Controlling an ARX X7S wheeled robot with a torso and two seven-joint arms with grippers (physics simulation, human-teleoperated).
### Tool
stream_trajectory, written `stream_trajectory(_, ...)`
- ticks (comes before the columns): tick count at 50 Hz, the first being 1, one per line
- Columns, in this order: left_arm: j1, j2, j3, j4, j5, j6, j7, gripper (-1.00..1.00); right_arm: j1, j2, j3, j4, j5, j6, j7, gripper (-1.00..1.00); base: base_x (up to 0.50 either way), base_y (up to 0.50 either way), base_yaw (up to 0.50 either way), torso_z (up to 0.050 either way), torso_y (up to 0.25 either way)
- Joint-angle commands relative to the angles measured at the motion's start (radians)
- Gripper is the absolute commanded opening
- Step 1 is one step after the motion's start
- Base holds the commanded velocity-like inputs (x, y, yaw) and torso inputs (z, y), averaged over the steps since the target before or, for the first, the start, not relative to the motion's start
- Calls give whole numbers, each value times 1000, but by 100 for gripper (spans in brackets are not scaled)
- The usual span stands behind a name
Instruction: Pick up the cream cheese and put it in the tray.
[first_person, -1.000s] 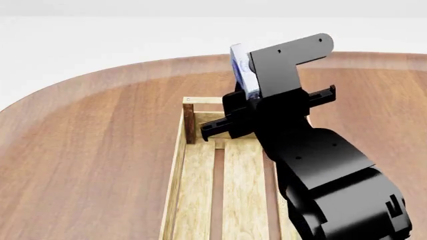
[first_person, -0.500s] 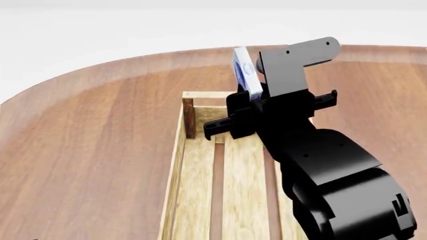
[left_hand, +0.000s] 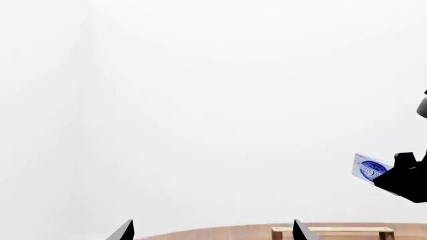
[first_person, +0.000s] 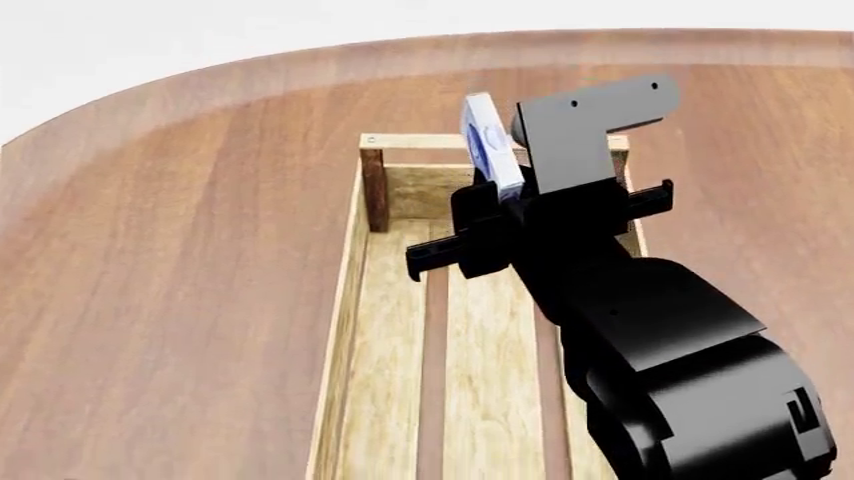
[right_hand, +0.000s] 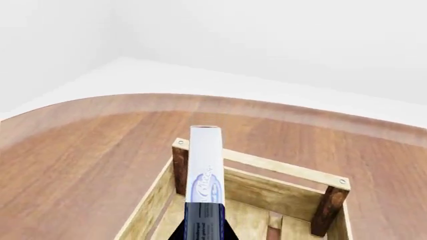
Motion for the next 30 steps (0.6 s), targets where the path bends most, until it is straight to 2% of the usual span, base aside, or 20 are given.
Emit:
stream_trajectory(1, -1, 1, 0, -1, 5, -1, -4, 100, 9, 1, 3, -13, -4, 1, -2, -100, 0, 0, 0, 0, -107)
stream_trajectory(30, 0, -2, -2, 3, 0, -2, -12, 100, 23, -4, -36, 45, -12, 17, -14, -100, -1, 0, 0, 0, -109)
